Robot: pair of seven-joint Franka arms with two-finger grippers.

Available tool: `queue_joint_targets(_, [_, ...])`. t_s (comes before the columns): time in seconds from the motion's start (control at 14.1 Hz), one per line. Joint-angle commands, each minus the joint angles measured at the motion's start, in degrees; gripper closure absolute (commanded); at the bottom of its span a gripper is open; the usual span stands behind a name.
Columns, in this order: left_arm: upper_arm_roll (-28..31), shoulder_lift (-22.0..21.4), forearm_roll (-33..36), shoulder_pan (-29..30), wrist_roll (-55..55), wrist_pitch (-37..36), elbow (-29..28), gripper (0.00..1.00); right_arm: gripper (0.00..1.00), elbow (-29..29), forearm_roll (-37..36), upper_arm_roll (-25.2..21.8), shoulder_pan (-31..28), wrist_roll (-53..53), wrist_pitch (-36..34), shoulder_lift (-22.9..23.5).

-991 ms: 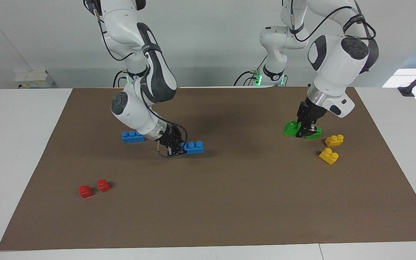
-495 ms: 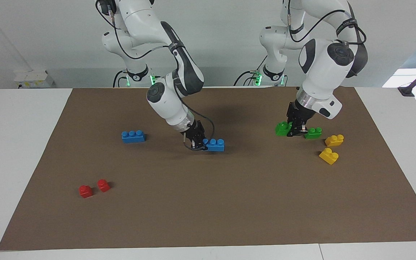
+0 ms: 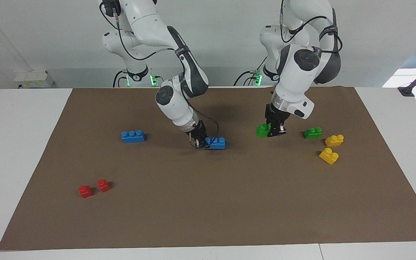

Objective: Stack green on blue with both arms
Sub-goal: 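Carry the green brick and blue brick toward each other at table center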

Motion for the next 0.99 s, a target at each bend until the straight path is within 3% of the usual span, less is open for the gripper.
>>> queue_joint_targets(0.0, [0.74,1.03,1.73,-3.77,-1.21,2.33,-1.17,1.0,1.0,-2.09,3.42,-0.03,1.22,-1.63,4.43,0.06])
queue_joint_targets(0.64, [0.74,1.83,4.1,-12.3,-10.7,11.2,-7.32,1.0,1.0,-4.64,5.37,-0.03,2.19,-5.32,7.77,0.06])
queue_joint_targets(0.92, [0.74,4.63,5.68,-14.32,-14.56,13.66,-7.23,1.0,1.0,-4.82,5.37,-0.03,2.28,-5.42,8.05,0.06])
